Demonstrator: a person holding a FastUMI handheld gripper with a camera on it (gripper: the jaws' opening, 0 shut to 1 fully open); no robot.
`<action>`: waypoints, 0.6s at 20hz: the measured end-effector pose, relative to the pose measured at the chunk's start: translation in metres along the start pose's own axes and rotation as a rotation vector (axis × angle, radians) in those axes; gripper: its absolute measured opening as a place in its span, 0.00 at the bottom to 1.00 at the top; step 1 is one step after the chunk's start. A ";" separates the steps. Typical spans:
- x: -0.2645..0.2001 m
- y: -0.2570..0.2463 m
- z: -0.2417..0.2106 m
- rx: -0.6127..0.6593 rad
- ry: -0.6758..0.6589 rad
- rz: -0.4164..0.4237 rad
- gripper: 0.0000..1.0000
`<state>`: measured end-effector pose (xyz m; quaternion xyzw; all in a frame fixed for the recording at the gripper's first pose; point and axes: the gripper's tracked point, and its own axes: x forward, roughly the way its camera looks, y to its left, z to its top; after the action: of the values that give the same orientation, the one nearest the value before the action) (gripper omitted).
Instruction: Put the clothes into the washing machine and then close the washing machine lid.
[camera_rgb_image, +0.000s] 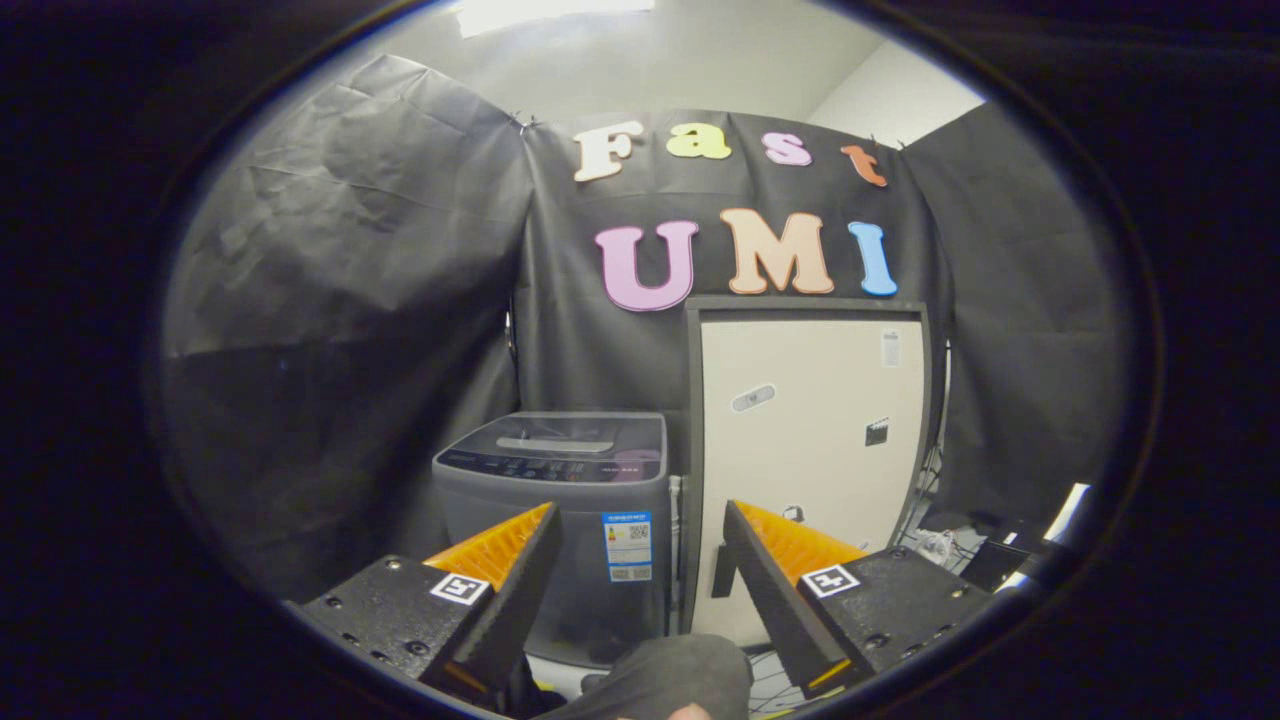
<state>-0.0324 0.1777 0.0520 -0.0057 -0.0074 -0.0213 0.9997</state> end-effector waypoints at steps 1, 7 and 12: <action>0.000 0.000 -0.001 0.001 0.001 0.002 0.98; 0.000 0.001 -0.002 0.003 0.007 0.004 0.98; -0.002 0.001 0.000 0.000 0.006 0.008 0.98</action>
<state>-0.0340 0.1791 0.0518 -0.0056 -0.0043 -0.0174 0.9998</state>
